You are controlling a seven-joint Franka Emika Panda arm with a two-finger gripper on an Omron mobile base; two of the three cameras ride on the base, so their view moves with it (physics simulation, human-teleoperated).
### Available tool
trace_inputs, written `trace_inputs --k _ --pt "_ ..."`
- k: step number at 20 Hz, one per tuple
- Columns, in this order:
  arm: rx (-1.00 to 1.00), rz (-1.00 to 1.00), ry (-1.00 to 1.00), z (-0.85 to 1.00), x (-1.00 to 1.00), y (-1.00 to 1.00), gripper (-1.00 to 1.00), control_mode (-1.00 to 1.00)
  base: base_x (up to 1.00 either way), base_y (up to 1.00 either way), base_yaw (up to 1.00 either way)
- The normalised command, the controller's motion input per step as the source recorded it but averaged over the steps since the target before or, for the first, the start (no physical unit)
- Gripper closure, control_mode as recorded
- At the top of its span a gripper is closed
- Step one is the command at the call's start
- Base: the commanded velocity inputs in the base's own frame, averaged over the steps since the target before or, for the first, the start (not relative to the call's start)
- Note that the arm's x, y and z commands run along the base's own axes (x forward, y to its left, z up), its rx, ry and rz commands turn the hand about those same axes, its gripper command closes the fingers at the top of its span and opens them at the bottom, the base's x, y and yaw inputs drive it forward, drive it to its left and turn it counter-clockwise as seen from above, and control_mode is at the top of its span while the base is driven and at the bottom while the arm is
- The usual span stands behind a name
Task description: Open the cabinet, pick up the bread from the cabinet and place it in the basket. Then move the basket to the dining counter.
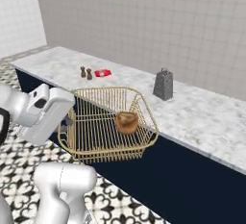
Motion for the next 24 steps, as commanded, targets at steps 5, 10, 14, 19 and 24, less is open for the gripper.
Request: trace_inputs --k 5,10,14,19,24 --pt "0.0 0.0 0.0 0.0 0.0 0.0 1.0 1.0 0.66 -0.53 -0.43" --pt "0.0 0.0 0.0 0.0 0.0 0.0 1.0 1.0 0.27 -0.31 -0.41" --pt "0.01 -0.05 0.0 -0.05 0.08 0.0 1.0 -1.0 0.07 -0.02 -0.22" --pt "0.05 -0.1 0.02 -0.43 0.84 -0.16 1.0 -1.0 0.0 0.0 0.0" --pt "0.0 -0.03 0.07 -0.43 1.0 -0.23 1.0 -1.0 0.0 0.0 0.0"
